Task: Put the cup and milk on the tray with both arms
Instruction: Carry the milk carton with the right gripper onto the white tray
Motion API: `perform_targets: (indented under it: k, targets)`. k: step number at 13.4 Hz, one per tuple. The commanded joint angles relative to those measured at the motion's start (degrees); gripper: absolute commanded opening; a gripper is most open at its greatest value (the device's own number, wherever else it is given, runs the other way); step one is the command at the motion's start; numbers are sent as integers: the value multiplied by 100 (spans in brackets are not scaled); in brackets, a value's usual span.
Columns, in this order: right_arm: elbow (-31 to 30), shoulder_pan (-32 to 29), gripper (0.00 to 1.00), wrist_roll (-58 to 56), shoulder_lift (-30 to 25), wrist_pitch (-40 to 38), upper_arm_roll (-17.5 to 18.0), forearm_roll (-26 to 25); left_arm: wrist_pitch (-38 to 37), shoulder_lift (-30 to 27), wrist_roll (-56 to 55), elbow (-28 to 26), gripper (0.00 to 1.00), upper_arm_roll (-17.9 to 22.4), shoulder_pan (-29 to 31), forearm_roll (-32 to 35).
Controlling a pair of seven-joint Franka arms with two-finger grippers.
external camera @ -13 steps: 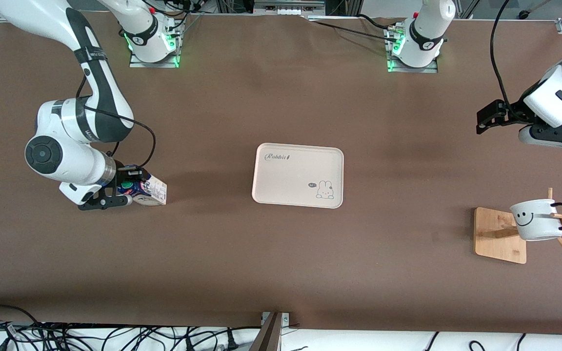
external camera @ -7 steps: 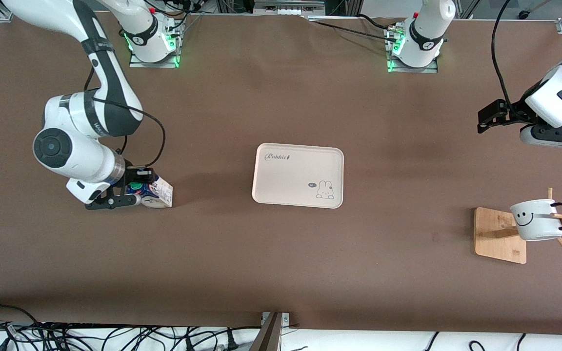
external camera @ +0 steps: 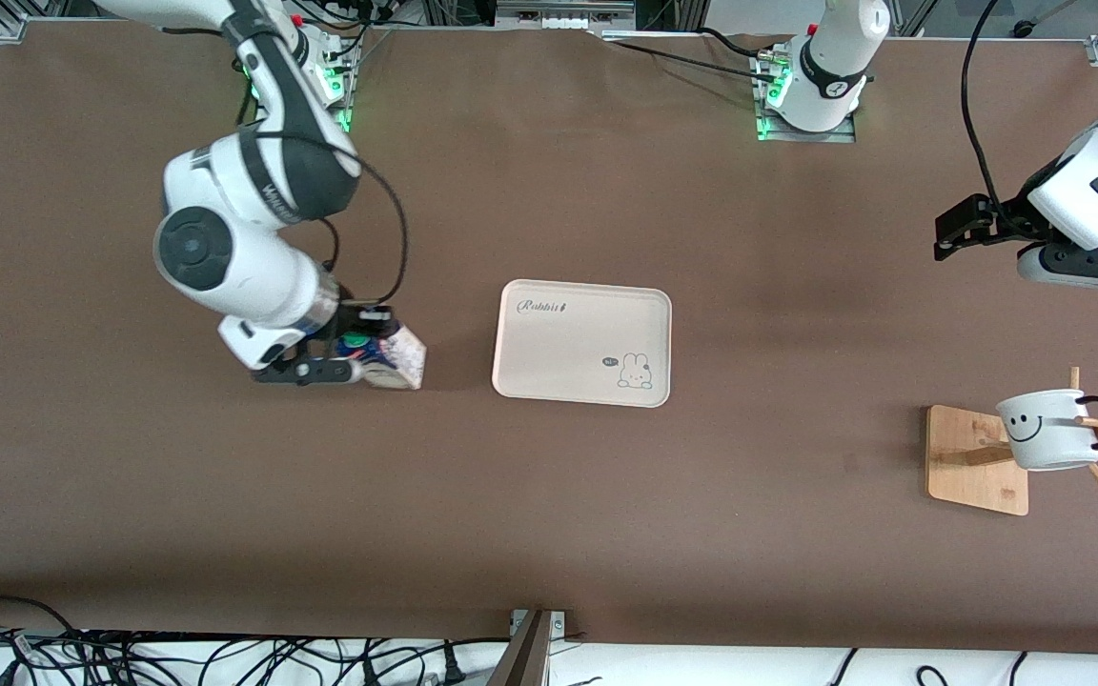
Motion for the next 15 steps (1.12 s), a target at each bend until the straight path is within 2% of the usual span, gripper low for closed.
perform_targets:
  k: [1,5,8,13,14,15]
  targets:
    - [479,773,45,675,360,-46,-64,83,-147,95,44,215,100,-19,15,27]
    - [919,1215,45,1037,835,261,-55,92,-147,95,44,224,100,-10,23,27]
    - [929,1487,45,1301,1064,779,-64,83,-147,95,35,223,100,-10,15,18]
    - [929,1645,46,1389,1284,912,-82,4,-217,95,18,223,100,-27,15,27]
    - [929,1654,48,1416,1310,939,-82,-22,-217,95,18,224,100,-36,15,27]
    - [929,1655,59,1459,1328,1000,-82,-22,-217,95,9,224,100,-45,6,27]
